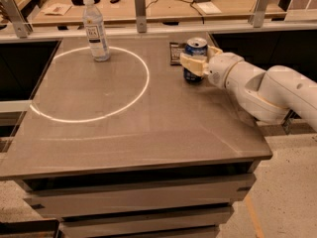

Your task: Move pepsi can near rxbar chocolate

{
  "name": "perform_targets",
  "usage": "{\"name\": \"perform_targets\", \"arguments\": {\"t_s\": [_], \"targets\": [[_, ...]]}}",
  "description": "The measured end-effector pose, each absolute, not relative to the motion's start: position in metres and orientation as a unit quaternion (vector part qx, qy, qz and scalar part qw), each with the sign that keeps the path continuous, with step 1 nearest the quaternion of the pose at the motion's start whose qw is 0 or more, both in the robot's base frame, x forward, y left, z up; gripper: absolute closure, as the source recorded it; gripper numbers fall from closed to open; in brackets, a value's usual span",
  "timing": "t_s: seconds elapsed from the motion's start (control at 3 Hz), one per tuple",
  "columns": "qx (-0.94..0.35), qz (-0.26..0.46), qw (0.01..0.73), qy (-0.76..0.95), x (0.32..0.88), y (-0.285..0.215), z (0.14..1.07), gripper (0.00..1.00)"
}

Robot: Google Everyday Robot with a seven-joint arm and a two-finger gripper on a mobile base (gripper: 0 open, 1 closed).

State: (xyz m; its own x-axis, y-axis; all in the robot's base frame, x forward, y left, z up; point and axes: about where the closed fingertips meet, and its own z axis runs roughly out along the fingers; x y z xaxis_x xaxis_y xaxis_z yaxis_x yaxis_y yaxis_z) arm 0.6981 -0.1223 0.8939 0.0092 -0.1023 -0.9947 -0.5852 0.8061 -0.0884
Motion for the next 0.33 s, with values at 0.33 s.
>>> {"name": "perform_targets", "arguments": {"t_s": [0.33], "targets": [[-0.250, 0.202, 0.660, 0.679, 0.6952, -0.1165, 0.8945, 0.58]]}}
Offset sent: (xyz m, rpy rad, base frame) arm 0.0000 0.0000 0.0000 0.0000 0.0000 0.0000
